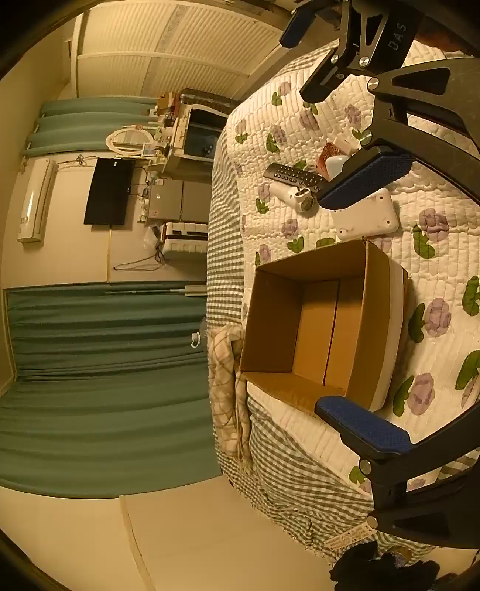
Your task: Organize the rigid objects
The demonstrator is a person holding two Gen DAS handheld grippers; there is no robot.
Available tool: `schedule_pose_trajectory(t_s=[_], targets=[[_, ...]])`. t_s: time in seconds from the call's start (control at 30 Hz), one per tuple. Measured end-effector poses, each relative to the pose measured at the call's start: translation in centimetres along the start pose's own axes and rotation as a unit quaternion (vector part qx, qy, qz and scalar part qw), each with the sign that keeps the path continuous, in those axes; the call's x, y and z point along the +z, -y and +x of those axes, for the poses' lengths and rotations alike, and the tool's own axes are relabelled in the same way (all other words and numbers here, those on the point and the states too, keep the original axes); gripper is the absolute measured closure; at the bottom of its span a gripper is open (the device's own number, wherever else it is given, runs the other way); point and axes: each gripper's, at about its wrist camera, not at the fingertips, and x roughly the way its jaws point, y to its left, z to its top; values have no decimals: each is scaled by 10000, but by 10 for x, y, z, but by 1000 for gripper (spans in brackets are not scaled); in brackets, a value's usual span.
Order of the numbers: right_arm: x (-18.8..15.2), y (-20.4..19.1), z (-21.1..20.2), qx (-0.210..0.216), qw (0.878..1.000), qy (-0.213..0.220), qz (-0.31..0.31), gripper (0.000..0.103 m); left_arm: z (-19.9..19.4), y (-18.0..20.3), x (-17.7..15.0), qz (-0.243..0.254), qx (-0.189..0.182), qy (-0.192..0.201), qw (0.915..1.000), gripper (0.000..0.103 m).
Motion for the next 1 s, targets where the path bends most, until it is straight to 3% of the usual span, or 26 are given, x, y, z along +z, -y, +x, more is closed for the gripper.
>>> schedule_pose_trajectory(t_s=[1.0], targets=[[-2,-2,-3,8,10000,-10,31,0,-6,-1,-2,54,125,111,9998,0]])
